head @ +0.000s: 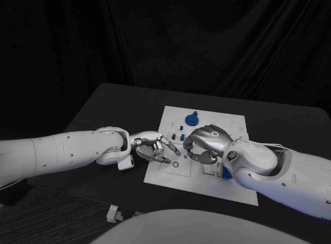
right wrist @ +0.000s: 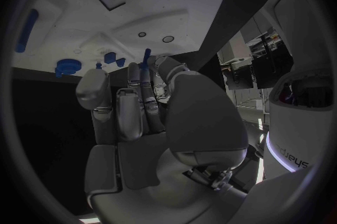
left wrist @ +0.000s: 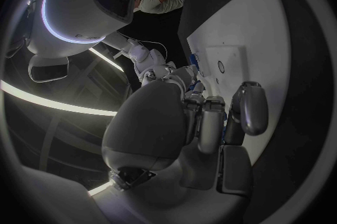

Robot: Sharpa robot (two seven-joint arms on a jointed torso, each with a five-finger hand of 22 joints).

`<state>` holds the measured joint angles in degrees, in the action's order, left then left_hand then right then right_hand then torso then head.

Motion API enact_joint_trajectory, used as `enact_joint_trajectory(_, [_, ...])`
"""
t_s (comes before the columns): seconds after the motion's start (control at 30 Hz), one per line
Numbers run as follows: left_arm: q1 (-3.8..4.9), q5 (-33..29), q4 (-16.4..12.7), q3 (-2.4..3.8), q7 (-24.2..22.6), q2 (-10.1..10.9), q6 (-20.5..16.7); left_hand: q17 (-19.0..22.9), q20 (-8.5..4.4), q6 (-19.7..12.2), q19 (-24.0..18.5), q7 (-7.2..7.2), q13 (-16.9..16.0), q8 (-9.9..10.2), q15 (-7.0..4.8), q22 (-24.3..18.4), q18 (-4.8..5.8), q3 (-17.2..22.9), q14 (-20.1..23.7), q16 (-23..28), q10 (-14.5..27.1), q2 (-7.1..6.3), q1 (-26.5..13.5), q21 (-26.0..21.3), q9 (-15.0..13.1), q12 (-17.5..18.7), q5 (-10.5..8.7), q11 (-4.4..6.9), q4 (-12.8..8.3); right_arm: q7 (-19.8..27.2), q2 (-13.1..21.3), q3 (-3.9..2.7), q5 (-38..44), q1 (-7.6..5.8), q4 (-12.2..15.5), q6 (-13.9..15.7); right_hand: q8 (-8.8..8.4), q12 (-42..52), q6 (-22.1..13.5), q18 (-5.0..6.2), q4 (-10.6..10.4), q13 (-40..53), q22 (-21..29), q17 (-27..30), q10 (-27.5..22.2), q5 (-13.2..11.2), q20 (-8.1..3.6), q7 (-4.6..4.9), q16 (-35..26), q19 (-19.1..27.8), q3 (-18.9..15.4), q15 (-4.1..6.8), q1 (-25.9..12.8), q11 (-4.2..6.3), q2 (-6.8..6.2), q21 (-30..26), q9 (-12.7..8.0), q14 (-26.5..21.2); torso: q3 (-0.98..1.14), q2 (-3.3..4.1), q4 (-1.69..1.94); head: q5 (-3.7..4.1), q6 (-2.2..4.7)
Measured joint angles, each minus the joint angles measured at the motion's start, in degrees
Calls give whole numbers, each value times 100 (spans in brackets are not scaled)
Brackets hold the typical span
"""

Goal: Assemble the parts on the task board

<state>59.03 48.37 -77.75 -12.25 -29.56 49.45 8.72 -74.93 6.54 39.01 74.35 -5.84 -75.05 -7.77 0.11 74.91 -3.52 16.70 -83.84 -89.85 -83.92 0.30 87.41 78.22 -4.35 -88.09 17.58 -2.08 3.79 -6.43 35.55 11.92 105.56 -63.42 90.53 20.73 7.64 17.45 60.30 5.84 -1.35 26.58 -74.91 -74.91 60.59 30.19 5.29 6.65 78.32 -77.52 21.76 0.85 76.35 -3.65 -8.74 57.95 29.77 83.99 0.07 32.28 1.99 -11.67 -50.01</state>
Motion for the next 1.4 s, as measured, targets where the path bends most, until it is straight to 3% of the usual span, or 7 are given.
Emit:
enact_joint_trajectory(0.53, [0, 1, -1, 0, 3, 3, 1, 1, 0, 0, 0, 0, -2, 0, 0, 0, -1, 0, 0, 0, 0, 0, 0, 0, 1, 0, 0, 0, 0, 128, -9, 0, 0, 19, -28, 265, 125, -432, 194, 0, 175, -612, 1, 0, 614, 85, -48, -30, 0, -48, 15, 0, 158, 81, 22, 108, 143, 0, 0, 0, 1, 0, 0])
enact_joint_trajectory(0.73, [0, 1, 0, 0, 4, 3, 2, 1, 0, 0, 0, 0, -3, 0, 0, 0, 0, 0, 0, 0, 0, 0, 0, 0, 1, 0, 0, 0, 0, 158, -9, 0, 0, 21, -36, 327, 159, -475, 215, 0, 215, -678, 1, 0, 695, -34, -69, -51, 0, -69, -26, 38, 232, 101, 39, 134, 183, 5, 0, 0, 1, 1, 0])
enact_joint_trajectory(1.03, [0, 1, 3, 0, 11, 1, 7, 1, 0, 4, 0, -3, -5, 0, 0, 0, 0, 0, 0, 0, 1, 0, 0, 0, 1, 0, 0, -1, 0, 183, -15, -1, 0, 69, -95, 349, 163, -570, 263, 0, 286, -792, 0, 0, 812, -651, -69, -59, 0, -69, -66, 38, 300, 131, 107, 167, 225, 5, 0, 0, 1, 3, 0])
enact_joint_trajectory(1.23, [0, 1, 2, 0, 28, 21, 12, 1, 0, 20, 0, -21, -4, 0, 0, 0, 0, 0, 0, 0, 1, 0, 0, 0, 1, 0, 0, -1, 0, 191, -50, -1, 0, 151, -191, 346, 133, -631, 292, 0, 270, -870, -4, 1, 892, -1347, -69, -74, 0, -69, -114, 38, 423, 133, 151, 167, 202, 5, 0, -1, 1, -12, 0])
enact_joint_trajectory(1.4, [0, 1, 1, 0, 43, 27, 16, 1, 0, 20, 0, -20, -1, 0, 0, 0, 0, 0, 0, 0, 1, 0, 0, 0, 1, 0, 0, -1, 0, 199, -84, 1, 0, 202, -282, 347, 121, -653, 327, 0, 253, -893, -3, 1, 901, -1517, -69, -79, 0, -69, -131, 38, 429, 141, 156, 167, 182, 5, 0, -1, 0, -26, 0])
